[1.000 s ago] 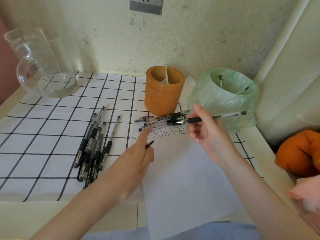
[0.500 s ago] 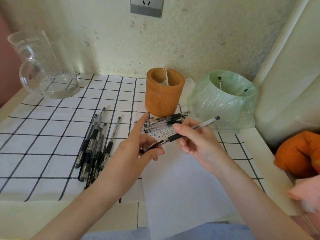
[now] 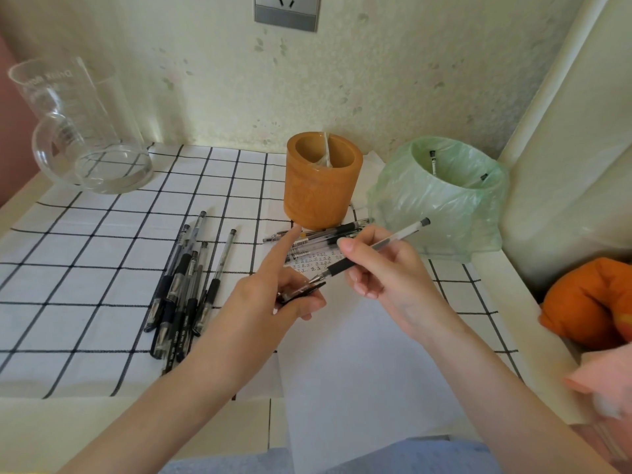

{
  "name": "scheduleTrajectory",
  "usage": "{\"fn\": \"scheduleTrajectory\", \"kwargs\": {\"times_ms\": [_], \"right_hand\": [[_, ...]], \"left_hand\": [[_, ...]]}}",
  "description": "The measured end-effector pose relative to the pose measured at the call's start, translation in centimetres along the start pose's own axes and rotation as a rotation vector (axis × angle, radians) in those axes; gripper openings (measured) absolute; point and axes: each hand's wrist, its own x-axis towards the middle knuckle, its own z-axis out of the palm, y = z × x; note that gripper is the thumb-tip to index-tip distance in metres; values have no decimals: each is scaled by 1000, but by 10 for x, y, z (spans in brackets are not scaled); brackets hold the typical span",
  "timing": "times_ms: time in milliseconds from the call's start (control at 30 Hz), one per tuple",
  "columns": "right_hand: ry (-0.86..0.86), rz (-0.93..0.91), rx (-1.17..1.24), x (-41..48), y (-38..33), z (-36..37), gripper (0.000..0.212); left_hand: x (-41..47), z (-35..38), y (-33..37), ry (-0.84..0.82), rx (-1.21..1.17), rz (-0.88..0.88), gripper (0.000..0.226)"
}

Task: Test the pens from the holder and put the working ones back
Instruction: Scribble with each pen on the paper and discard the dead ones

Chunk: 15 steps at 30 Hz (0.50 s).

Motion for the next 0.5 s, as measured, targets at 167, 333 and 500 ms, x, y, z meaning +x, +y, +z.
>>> {"fn": "scheduleTrajectory", "kwargs": {"times_ms": [167,333,500], "right_hand": [[-134,9,-50,-2,4,3,14],[-91,-12,-44,-3,6,5,10],[-102,13,-3,-6,12,7,14]], "left_hand": [[-2,1,-3,-30,61,-28,48],[-5,-4,-2,2,390,-3,39],[-3,-2,-1,-61,678,15,34]]}}
